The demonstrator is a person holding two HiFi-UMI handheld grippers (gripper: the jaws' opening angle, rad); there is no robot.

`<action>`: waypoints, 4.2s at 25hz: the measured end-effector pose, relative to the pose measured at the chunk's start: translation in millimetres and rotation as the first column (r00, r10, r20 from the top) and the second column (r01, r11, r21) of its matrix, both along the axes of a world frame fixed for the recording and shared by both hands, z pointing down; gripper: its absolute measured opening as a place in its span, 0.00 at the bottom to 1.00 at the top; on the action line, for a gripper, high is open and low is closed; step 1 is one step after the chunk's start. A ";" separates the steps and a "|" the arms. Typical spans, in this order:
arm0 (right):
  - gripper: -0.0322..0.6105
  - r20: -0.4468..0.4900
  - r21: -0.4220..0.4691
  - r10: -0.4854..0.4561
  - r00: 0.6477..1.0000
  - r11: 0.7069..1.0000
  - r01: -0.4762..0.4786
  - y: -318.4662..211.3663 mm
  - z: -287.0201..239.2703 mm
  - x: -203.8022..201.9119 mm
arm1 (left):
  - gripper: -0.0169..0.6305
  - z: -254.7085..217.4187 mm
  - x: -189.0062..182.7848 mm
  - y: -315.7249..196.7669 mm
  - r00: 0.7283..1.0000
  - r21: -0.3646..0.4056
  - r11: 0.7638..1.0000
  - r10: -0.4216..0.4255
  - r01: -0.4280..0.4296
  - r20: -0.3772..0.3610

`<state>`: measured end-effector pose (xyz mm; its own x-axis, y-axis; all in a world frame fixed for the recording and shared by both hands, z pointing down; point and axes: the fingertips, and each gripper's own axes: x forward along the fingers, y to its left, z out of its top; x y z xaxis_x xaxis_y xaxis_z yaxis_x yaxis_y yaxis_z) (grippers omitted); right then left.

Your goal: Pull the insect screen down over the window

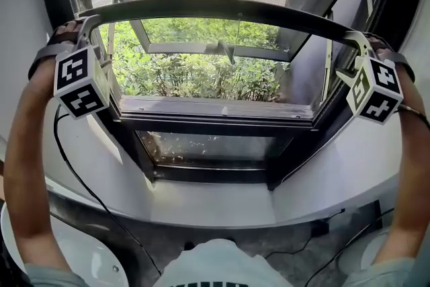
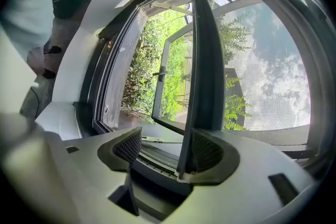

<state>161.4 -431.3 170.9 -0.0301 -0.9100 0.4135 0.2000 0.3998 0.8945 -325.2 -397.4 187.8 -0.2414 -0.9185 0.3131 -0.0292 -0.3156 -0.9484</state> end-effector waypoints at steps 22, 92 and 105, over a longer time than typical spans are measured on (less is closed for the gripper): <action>0.52 -0.060 -0.189 -0.010 0.998 0.982 -0.001 13.2 145.0 2.9 | 0.68 148.7 1.9 17.4 0.999 -0.184 0.983 0.007 -0.014 -0.036; 0.35 0.180 0.172 0.012 0.984 0.984 -0.044 -8.8 311.6 -1.2 | 0.65 318.9 6.2 -0.7 0.998 0.043 0.998 -0.042 0.043 -0.039; 0.35 0.513 0.114 0.017 0.858 0.990 -0.088 36.4 271.7 -42.4 | 0.58 286.5 38.4 30.7 0.881 0.150 0.988 0.035 0.041 -0.472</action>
